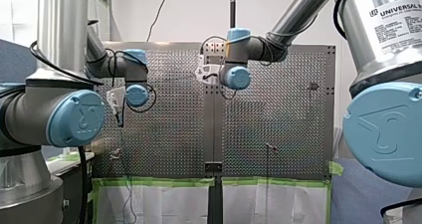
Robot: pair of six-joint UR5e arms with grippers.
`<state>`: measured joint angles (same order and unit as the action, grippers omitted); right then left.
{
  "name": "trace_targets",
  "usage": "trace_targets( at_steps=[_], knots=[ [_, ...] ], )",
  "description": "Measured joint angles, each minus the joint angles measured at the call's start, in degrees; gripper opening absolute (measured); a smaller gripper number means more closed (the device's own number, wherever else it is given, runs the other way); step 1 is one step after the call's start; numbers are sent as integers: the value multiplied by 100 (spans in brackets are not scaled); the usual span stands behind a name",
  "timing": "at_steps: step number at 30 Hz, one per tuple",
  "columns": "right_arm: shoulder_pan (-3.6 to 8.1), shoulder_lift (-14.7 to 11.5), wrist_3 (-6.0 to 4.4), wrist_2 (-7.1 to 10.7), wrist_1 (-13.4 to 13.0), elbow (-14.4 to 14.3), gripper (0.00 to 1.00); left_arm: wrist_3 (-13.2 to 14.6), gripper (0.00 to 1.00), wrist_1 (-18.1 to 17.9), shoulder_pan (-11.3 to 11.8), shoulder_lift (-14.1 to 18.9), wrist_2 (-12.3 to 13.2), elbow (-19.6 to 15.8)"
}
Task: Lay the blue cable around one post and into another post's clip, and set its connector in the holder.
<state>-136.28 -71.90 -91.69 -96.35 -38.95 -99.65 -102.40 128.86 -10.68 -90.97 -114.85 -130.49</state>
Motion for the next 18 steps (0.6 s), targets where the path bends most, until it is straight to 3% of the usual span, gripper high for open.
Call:
trace_targets(
  at_steps=[11, 18],
  knots=[
    [-40, 18, 1, 140, 302, 502, 0, -293, 0, 251, 94, 617, -54, 312],
    [-113, 164, 44, 295, 521, 834, 0, -438, 0, 514, 199, 725, -64, 485]
  ],
)
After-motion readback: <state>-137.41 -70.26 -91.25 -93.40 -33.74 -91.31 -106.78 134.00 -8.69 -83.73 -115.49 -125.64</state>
